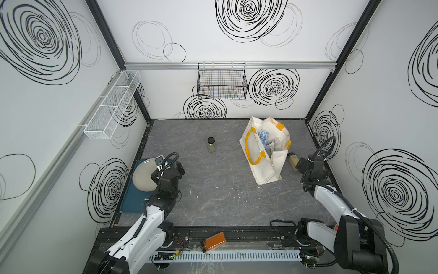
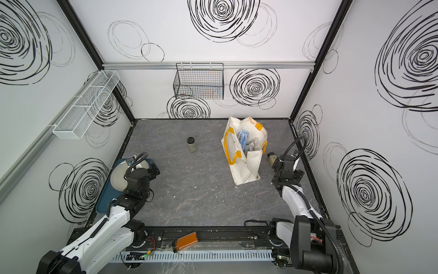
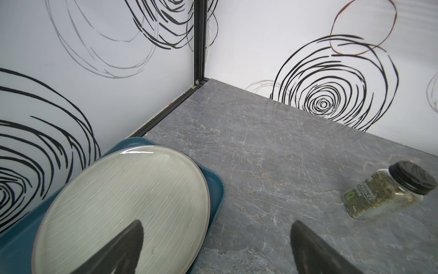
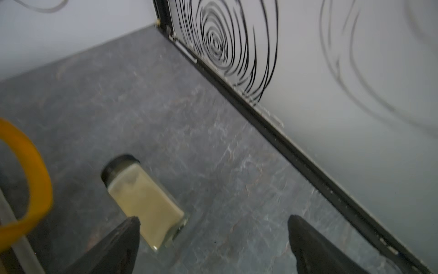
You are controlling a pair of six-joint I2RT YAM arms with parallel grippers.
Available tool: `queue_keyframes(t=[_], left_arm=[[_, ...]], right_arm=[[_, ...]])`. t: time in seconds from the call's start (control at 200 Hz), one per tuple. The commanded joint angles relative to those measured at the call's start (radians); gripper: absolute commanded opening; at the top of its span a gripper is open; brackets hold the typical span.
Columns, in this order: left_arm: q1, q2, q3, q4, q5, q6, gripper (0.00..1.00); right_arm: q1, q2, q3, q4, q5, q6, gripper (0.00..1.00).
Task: Put the compass set into the canvas bag
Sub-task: Reset both arms
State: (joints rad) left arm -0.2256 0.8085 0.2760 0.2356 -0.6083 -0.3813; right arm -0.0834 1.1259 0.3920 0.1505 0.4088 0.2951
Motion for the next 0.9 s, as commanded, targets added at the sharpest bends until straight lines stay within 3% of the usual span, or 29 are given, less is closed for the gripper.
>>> queue_keyframes(t=[0.0, 0.12, 0.23, 0.28, 0.46, 0.57, 0.715, 0.77, 0.836, 0.896], left_arm=[[0.011, 0.015, -0.018, 0.15, 0.016, 0.035, 0.99], [0.012, 0.057, -0.018, 0.232, -0.011, 0.078, 0.99], [0.017, 0.123, 0.004, 0.298, -0.043, 0.127, 0.99], [0.019, 0.159, 0.005, 0.359, -0.052, 0.169, 0.99], [0.043, 0.328, -0.117, 0.848, 0.031, 0.329, 0.99], [0.06, 0.449, -0.163, 1.045, 0.063, 0.379, 0.99], [0.095, 0.647, -0.183, 1.269, 0.182, 0.377, 0.99], [0.096, 0.732, -0.181, 1.37, 0.196, 0.394, 0.99], [0.095, 0.688, -0.18, 1.29, 0.187, 0.379, 0.99], [0.11, 0.672, -0.149, 1.206, 0.149, 0.344, 0.99]], right_arm=[[0.003, 0.016, -0.069, 0.294, -0.109, 0.0, 1.0], [0.007, 0.031, -0.112, 0.448, -0.198, -0.069, 1.0], [0.034, 0.038, -0.211, 0.721, -0.21, -0.185, 1.0], [0.034, 0.041, -0.215, 0.737, -0.206, -0.187, 1.0], [0.034, 0.043, -0.228, 0.764, -0.336, -0.228, 1.0], [0.04, 0.122, -0.226, 0.857, -0.451, -0.25, 1.0], [0.075, 0.334, -0.186, 0.993, -0.43, -0.308, 1.0], [0.078, 0.357, -0.146, 0.954, -0.421, -0.341, 1.0], [0.078, 0.328, -0.082, 0.782, -0.34, -0.251, 1.0], [0.068, 0.359, -0.076, 0.81, -0.313, -0.234, 1.0]])
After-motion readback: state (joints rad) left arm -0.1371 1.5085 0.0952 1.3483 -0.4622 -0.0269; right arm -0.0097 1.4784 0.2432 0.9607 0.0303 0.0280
